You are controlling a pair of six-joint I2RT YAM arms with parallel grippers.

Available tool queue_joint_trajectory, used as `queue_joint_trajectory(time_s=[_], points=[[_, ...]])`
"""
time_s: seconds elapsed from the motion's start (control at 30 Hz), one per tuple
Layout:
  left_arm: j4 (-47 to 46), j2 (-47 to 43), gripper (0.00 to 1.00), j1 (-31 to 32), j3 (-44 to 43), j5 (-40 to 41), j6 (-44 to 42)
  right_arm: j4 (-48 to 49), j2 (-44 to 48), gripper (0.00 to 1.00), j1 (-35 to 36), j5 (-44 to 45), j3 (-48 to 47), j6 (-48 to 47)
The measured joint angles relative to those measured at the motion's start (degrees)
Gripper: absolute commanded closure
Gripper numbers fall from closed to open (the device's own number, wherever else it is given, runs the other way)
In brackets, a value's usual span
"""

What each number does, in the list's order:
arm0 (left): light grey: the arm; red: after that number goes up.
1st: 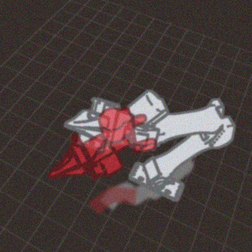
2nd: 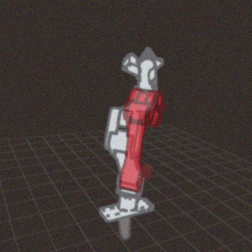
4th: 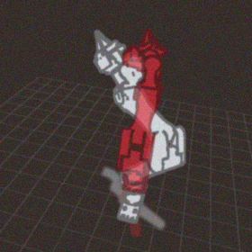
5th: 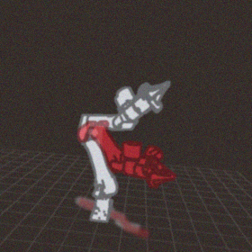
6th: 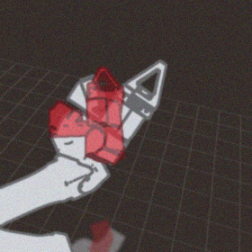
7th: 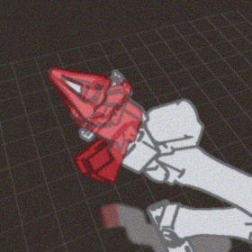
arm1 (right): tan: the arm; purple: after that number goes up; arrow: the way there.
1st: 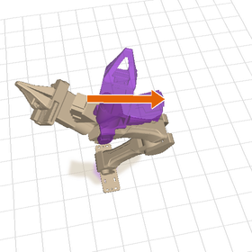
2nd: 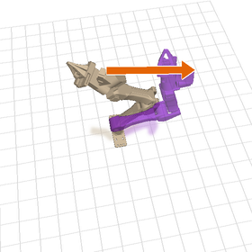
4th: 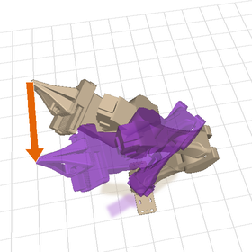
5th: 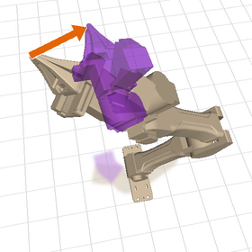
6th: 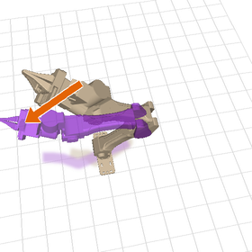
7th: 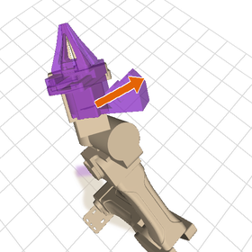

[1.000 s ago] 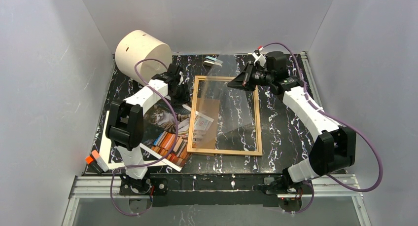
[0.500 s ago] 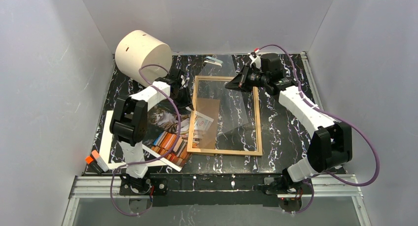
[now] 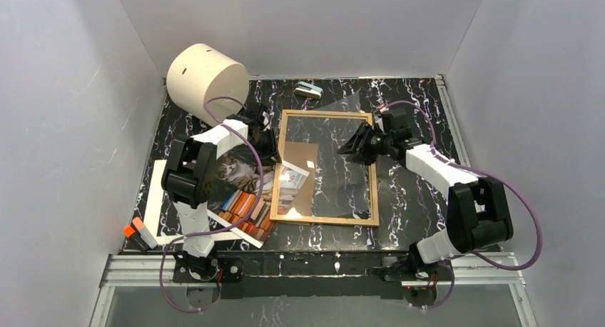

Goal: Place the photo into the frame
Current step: Place the photo frame item in the photo frame.

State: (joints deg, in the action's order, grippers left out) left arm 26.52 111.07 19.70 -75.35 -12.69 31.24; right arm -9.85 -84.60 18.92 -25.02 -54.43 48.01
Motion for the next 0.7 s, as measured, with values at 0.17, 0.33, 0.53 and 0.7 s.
queue_joint_trajectory(time_s=[0.17,0.33,0.53,0.7], points=[[-0.44,0.0,0.68,0.0,0.17,-0.17,-0.17,3.93,1.03,0.44,-3.74,-2.78,6.05,0.09],[-0.61,0.07,0.68,0.0,0.24,-0.22,-0.37,8.55,1.01,0.66,-6.6,-5.49,9.73,0.11],[-0.59,0.09,0.71,0.0,0.24,-0.22,-0.63,12.48,0.48,0.79,-7.19,-7.45,12.57,0.26],[-0.7,0.13,0.71,0.02,0.24,-0.28,-0.76,14.38,0.15,0.84,-7.21,-7.89,14.71,0.46]])
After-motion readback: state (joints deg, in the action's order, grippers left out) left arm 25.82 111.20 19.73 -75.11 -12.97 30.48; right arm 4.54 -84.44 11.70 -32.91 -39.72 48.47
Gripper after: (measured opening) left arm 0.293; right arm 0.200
